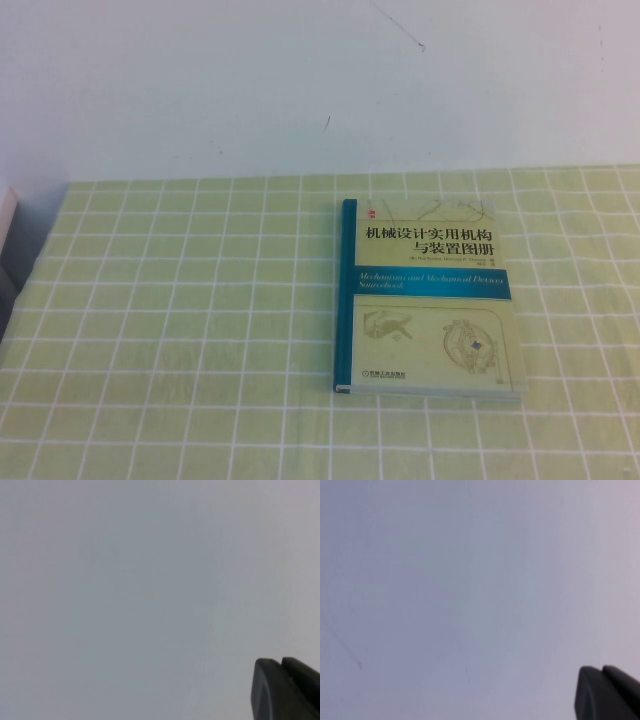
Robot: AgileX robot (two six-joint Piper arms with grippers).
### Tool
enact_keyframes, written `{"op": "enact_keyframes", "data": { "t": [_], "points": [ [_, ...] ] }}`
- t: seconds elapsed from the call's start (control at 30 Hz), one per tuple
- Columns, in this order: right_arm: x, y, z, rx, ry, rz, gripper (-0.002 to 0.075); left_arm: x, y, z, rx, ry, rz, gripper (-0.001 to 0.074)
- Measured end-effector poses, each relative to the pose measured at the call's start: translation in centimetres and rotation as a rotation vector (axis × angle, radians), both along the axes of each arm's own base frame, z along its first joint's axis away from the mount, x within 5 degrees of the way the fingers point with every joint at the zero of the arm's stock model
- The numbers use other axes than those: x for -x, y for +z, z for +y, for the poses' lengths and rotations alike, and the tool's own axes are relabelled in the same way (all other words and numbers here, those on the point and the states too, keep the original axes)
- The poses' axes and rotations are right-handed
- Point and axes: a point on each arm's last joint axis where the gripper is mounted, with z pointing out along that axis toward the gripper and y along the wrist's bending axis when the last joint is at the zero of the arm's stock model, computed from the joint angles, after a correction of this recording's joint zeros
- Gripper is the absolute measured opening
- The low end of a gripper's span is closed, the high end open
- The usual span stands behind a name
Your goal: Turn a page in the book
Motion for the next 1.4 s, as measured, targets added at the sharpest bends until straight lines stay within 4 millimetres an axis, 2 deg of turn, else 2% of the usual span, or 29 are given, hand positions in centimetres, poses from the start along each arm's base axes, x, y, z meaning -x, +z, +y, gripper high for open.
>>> {"op": "enact_keyframes", "data": {
  "t": [0.1,0.23,0.47,0.57,0.67,0.77,0.83,0.9,1.03,1.17,1.27,1.4],
  "points": [
    [0.5,1.1,0.1,-0.019,0.026,-0.132,-0.0003,0.4,0.8,0.1,0.000,0.009,-0.094,-0.0004],
    [1.1,2.2,0.3,-0.032,0.053,-0.274,-0.0003,0.5,1.0,0.1,0.000,0.012,-0.128,-0.0004],
    [1.3,2.4,0.3,-0.030,0.055,-0.305,-0.0003,0.5,1.0,0.1,0.008,0.012,-0.122,-0.0004],
    [1.0,2.1,0.2,-0.040,0.050,-0.252,-0.0003,0.5,1.0,0.2,0.030,0.013,-0.123,-0.0004],
    [0.8,3.0,0.1,-0.080,0.040,-0.143,-0.0003,0.5,0.9,0.6,0.112,0.012,-0.120,-0.0004],
    [1.5,5.4,-0.1,-0.098,0.020,-0.061,-0.0003,0.3,0.8,0.5,0.146,0.000,-0.039,-0.0004],
    [1.9,7.2,-0.1,-0.110,0.008,-0.003,-0.0003,0.3,1.8,0.3,0.125,-0.015,0.017,-0.0004],
    [1.8,8.6,-0.2,-0.117,-0.001,0.053,-0.0003,0.3,3.7,0.1,0.083,-0.022,0.062,-0.0004],
    [0.4,11.4,-0.4,-0.131,-0.017,0.182,-0.0003,-0.9,7.2,-0.3,0.030,-0.048,0.203,-0.0004],
    [-2.3,13.4,-0.6,-0.141,-0.037,0.359,-0.0003,-3.8,9.3,-0.8,0.003,-0.093,0.435,-0.0004],
    [-5.0,13.6,-0.8,-0.128,-0.044,0.551,-0.0003,-6.7,9.6,-0.9,0.010,-0.111,0.573,-0.0004],
    [-8.7,12.9,-0.6,-0.073,-0.004,0.836,-0.0003,-10.7,8.5,-1.1,0.064,-0.131,0.740,-0.0004]
  ]
}}
